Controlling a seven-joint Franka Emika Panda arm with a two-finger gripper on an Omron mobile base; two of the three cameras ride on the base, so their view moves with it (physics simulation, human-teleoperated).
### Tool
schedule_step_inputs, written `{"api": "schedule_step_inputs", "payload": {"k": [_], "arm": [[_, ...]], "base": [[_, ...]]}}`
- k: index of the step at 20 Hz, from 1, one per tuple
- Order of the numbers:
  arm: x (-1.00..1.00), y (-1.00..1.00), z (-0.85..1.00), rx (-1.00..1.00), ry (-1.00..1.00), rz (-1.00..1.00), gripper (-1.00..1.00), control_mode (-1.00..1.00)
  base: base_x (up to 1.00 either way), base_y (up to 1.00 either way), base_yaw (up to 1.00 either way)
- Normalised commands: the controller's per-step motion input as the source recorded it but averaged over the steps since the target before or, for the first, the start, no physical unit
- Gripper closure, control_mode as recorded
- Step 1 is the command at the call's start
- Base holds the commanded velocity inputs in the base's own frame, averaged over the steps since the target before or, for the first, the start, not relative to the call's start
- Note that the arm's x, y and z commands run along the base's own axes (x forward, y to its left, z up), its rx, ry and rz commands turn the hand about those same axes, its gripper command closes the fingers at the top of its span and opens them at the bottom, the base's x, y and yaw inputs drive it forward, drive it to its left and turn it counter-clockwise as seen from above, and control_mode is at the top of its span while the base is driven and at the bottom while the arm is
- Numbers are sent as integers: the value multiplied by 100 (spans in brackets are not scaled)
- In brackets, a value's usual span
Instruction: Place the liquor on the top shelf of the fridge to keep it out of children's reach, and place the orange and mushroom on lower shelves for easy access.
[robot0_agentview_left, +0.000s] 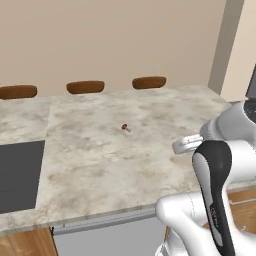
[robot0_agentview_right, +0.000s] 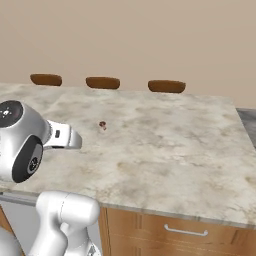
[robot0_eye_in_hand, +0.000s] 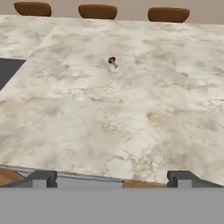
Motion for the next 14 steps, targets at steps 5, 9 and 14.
{"api": "schedule_step_inputs", "payload": {"k": [5,9,14], "arm": [[44,1,0,0,0,-9,-100,-100],[69,0,-1,0,3,-1,-100,-100],[92,0,-6,0,5,0,-100,-100]], "base": [[0,0,0],[0,0,0],[0,0,0]]}}
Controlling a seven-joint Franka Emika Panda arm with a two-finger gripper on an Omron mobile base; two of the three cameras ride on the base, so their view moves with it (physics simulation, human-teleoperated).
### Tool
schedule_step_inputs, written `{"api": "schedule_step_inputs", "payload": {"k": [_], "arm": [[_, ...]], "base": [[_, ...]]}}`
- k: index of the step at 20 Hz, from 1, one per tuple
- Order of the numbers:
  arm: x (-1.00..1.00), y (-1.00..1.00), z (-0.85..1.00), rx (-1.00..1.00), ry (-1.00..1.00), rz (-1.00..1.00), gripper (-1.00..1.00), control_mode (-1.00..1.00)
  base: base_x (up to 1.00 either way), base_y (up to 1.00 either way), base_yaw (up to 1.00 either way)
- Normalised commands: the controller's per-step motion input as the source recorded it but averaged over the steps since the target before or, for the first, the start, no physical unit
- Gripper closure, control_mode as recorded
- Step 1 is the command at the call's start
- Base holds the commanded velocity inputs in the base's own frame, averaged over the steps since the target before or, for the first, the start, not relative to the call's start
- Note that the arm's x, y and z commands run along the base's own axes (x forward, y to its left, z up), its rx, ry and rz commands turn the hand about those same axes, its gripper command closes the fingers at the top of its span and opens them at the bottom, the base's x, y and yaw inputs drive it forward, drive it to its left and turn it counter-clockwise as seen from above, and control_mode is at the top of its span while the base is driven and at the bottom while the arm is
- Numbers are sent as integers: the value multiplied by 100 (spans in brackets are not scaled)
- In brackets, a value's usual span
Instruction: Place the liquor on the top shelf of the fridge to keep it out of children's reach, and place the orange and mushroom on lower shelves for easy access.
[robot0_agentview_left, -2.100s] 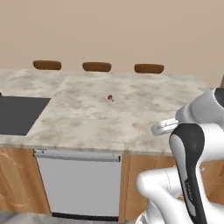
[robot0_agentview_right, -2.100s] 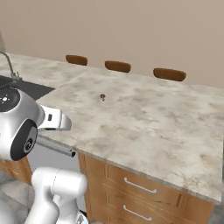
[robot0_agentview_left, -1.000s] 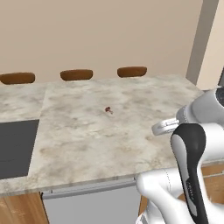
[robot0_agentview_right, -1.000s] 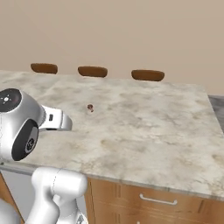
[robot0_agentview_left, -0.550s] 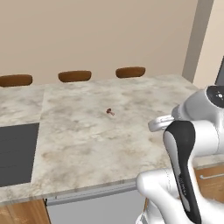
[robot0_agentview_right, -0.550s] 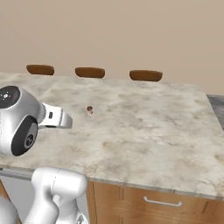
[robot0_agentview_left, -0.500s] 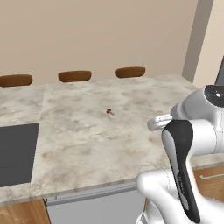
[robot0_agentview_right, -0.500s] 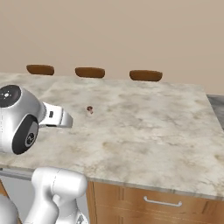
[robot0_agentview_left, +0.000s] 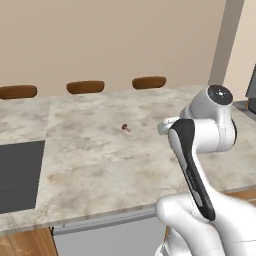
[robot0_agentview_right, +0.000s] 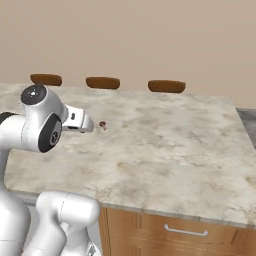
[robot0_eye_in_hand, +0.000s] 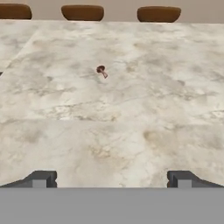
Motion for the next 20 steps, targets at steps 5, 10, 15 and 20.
{"api": "schedule_step_inputs", "payload": {"k": [5,10,15,20], "arm": [[90,13,-21,0,7,0,-100,-100],[84,22,-41,0,14,0,-100,-100],[76,14,-49,0,17,0,-100,-100],[61,8,-41,0,12,0,-100,-100]], "base": [[0,0,0],[0,0,0],[0,0,0],[0,0,0]]}}
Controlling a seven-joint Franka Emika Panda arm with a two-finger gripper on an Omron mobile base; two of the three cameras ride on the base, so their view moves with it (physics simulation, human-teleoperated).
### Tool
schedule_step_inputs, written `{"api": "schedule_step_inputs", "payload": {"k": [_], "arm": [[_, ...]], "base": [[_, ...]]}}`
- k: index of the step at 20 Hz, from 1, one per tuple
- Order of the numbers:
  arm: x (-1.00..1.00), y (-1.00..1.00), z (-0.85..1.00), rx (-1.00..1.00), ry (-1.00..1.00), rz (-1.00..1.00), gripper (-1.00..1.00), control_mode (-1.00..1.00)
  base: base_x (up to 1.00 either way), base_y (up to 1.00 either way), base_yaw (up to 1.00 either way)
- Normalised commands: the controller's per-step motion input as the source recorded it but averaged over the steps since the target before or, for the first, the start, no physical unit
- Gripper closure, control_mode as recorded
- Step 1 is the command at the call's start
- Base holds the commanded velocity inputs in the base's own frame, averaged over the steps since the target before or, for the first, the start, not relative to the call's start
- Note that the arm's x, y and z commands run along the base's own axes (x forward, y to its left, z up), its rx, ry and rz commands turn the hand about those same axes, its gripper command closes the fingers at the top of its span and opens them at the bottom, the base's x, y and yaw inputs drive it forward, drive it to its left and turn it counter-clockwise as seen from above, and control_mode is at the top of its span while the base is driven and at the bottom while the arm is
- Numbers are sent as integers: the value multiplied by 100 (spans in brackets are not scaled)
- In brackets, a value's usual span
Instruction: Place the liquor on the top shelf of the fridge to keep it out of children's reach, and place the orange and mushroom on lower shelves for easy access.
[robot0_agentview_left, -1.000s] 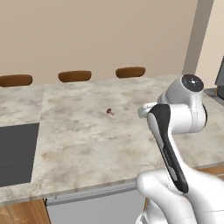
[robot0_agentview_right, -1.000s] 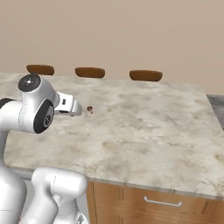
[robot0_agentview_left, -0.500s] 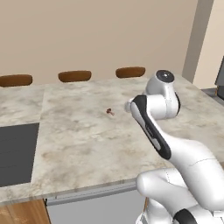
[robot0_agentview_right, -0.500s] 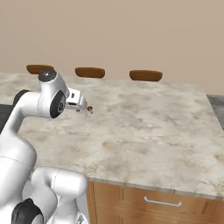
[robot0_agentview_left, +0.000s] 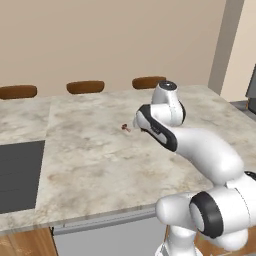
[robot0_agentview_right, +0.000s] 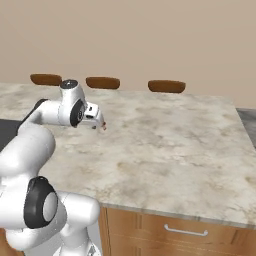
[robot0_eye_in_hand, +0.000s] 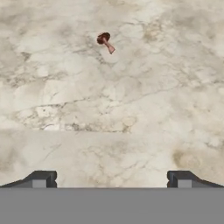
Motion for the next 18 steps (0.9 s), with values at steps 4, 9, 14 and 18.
{"api": "schedule_step_inputs", "payload": {"k": [4,9,14,18], "arm": [[50,1,-41,0,4,0,-100,-100],[37,0,-56,0,0,0,-100,-100],[39,0,-61,0,0,0,-100,-100],[41,0,-26,0,0,0,-100,-100]], "base": [[0,0,0],[0,0,0],[0,0,0],[0,0,0]]}}
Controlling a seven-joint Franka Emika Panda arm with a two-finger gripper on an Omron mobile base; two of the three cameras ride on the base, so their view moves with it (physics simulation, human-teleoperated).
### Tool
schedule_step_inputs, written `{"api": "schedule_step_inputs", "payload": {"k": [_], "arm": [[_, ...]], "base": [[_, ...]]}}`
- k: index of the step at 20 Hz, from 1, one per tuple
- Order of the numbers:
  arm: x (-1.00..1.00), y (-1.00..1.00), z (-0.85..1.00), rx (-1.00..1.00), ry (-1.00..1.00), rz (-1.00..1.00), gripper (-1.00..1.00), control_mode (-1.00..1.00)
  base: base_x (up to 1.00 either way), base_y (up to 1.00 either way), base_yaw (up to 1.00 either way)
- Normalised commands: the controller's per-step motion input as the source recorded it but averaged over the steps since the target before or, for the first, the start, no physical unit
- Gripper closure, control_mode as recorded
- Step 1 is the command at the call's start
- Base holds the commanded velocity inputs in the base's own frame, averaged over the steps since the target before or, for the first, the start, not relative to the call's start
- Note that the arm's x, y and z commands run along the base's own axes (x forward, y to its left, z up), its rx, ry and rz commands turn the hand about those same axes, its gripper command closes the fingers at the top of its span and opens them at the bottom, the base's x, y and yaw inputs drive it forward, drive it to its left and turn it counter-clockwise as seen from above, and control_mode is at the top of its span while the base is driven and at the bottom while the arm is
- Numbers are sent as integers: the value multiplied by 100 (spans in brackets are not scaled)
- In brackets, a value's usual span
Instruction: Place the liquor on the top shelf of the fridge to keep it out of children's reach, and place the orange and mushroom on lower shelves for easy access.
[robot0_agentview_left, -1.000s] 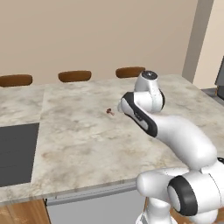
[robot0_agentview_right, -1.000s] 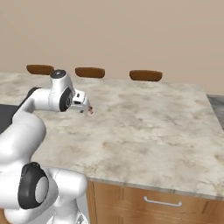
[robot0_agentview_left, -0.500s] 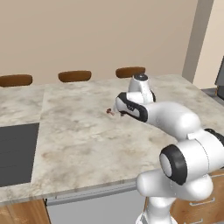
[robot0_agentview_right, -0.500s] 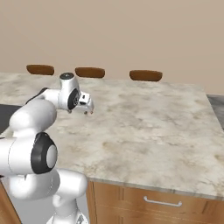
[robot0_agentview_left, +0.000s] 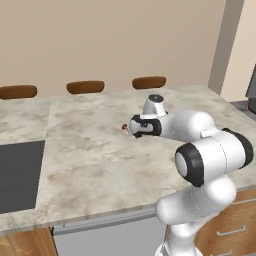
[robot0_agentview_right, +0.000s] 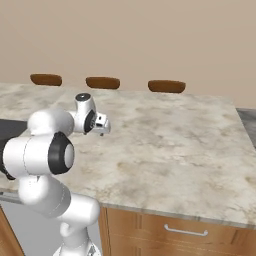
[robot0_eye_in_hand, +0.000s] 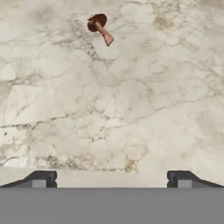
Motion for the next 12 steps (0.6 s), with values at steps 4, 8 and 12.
{"api": "schedule_step_inputs", "payload": {"k": [4,8,12], "arm": [[48,0,-2,0,0,0,-100,-100],[42,0,-1,0,0,0,-100,-100],[37,0,-7,0,0,0,-100,-100]], "base": [[0,0,0],[0,0,0],[0,0,0]]}}
